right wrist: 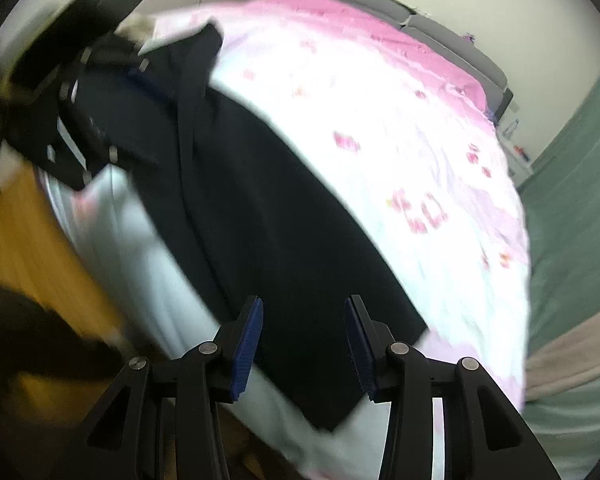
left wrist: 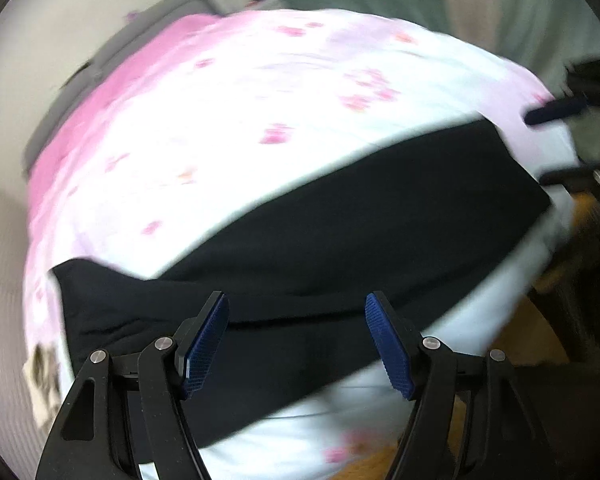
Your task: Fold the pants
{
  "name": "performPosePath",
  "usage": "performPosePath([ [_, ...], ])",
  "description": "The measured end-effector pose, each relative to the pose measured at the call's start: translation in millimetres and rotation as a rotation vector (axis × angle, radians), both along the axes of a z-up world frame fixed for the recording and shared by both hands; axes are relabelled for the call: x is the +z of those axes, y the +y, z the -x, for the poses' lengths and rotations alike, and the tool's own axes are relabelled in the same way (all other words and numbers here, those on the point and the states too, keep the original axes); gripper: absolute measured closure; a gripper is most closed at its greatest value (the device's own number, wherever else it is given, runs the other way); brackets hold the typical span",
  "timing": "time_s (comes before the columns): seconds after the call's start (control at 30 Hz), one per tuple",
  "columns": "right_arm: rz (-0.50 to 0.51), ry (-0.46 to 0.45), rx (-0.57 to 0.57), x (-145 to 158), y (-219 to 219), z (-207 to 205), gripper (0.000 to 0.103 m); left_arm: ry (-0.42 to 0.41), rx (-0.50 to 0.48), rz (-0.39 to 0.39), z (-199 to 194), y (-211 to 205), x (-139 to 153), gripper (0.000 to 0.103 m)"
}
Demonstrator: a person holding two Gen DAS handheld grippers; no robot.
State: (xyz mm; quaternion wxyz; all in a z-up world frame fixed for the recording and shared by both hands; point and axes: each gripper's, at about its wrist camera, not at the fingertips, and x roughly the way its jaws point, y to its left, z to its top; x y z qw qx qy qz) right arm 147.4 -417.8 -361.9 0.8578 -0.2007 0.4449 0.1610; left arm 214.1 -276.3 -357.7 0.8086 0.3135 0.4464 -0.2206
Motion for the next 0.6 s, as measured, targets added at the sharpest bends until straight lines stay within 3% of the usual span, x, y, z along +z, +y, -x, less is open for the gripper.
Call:
performPosePath([
  [0.1,-0.168,0.017,0.022,20.8,10.5,-43.9,0.050,-0.068,0.091,-0.004,-46.1,49.4,26.9,0.033],
  [0.17,-0.232,0.031,0.019,25.4,18.4,-74.3,0.049,-0.112,0.133,-0.033,-78.2,82.5,37.3,0.033],
  [0.3,-0.422,0.148,0.015,25.5,58.9,-170.7,0.049,-0.145,0.189,-0.031,-151.5,161.1,55.4,0.033],
  [0.4,-0.499,0.188,0.019,24.8,108.7,-235.4,0.049,-0.152,0.167,-0.033,-206.2,227.0,55.1,0.033],
  [0.6,-0.539,0.234,0.095,21.1,253.0,-329.2,0.048,-0.052,0.032,0.066,-318.7,355.9,40.5,0.033],
])
